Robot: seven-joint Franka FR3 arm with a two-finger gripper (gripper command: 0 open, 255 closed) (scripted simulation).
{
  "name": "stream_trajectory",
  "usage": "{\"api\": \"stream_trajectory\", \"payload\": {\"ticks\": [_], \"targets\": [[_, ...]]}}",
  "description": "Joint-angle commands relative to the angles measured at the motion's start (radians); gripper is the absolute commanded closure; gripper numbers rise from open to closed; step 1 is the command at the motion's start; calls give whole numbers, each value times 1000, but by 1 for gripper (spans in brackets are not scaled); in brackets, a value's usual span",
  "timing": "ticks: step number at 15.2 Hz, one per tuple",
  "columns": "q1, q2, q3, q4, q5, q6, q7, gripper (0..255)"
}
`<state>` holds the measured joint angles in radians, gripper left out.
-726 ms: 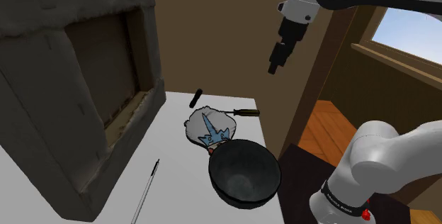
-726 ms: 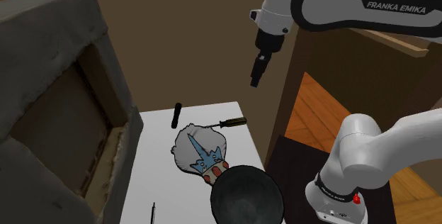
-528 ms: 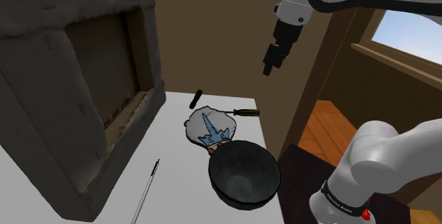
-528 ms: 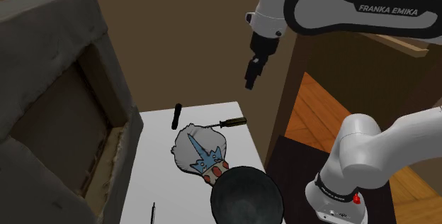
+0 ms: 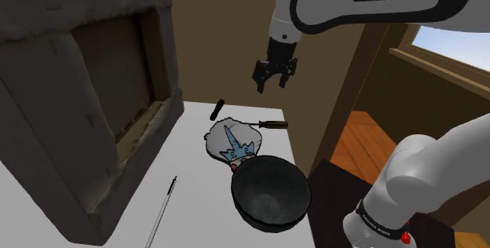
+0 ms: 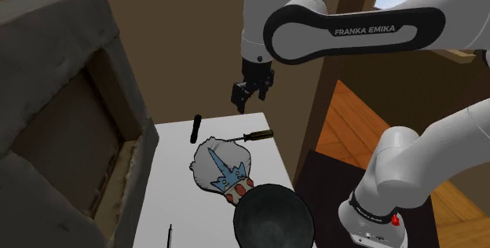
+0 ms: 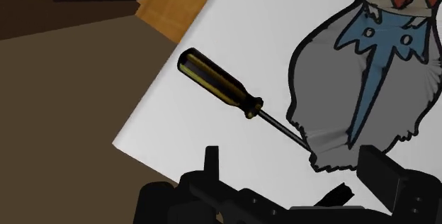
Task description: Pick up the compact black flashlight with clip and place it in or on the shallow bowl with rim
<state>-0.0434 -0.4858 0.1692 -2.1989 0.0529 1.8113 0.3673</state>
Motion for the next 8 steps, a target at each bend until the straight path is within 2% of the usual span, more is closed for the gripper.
{"api": "stream_trajectory", "payload": {"ticks": [1,8], "targets": [[-17,82,38,43,1,29,109,0],[-56,368,121,224,-46,93,457,0]]}}
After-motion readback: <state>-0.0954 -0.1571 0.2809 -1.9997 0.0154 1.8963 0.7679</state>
